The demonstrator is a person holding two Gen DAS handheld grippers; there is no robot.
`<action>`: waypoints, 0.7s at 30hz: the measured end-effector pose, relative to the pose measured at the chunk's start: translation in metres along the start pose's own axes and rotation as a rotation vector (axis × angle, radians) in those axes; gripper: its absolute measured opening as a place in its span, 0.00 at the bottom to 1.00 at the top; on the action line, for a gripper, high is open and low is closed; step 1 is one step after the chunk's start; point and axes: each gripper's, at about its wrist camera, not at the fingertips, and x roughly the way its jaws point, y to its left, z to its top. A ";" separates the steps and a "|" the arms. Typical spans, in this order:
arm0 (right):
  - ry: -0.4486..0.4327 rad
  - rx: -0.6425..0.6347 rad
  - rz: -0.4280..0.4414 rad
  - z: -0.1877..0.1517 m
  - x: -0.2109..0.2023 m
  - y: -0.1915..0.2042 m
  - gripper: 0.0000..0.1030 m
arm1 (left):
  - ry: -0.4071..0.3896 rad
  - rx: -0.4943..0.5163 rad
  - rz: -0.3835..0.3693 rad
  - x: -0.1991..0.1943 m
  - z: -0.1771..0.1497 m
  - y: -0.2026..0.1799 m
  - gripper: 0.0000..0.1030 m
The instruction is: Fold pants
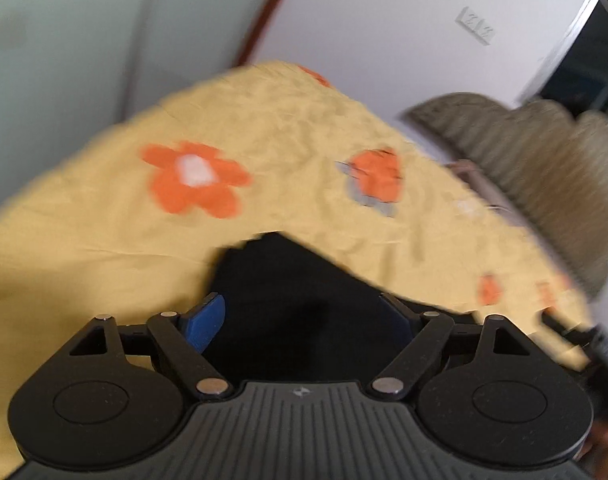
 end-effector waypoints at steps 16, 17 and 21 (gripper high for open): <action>0.442 -0.362 0.134 0.061 0.076 -0.018 0.19 | -0.021 0.074 0.164 -0.004 -0.043 0.003 0.85; 0.451 -0.364 0.139 0.059 0.081 -0.017 0.15 | -0.029 0.087 0.172 -0.005 -0.045 0.000 0.85; 0.435 -0.356 0.117 0.058 0.081 -0.017 0.06 | -0.035 0.114 0.189 -0.003 -0.049 -0.005 0.85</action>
